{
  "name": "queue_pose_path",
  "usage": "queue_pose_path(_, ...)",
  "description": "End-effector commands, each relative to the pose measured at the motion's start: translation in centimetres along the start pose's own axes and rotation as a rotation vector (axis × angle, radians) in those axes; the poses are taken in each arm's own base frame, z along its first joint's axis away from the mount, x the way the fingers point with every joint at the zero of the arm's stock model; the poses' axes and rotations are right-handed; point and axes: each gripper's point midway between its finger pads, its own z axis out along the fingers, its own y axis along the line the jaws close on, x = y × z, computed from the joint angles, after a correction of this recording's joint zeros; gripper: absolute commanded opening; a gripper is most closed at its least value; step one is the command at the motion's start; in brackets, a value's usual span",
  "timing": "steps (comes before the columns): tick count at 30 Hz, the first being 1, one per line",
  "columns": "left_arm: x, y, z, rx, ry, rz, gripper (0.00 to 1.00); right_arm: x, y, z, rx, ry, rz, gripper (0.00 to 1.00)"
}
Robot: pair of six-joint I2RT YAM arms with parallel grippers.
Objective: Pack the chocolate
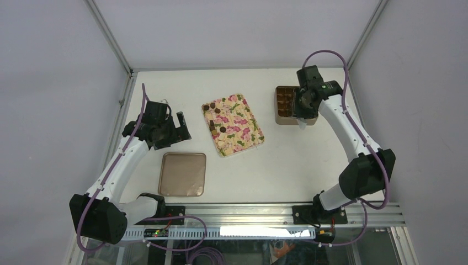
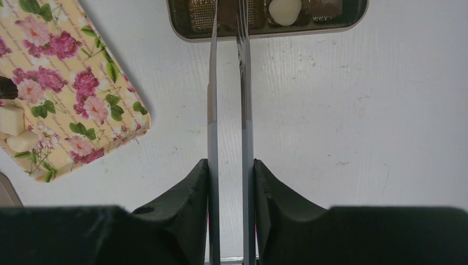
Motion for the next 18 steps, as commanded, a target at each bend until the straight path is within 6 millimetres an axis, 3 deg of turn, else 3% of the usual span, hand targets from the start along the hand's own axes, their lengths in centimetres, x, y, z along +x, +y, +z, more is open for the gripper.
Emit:
queue_pose_path(1,-1.9,-1.0,-1.2,0.057,-0.079,-0.024,0.99,-1.1,-0.3,0.7,-0.04,-0.016,0.049,0.0)
queue_pose_path(12,-1.7,-0.9,-1.3,0.056,-0.079,-0.022,0.99,-0.3,-1.2,2.8,-0.025,0.048,0.067,0.0)
queue_pose_path(18,-1.6,-0.8,-1.2,0.055,-0.076,-0.02,0.99,0.2,-1.1,3.7,-0.028,0.073,0.067,0.12)
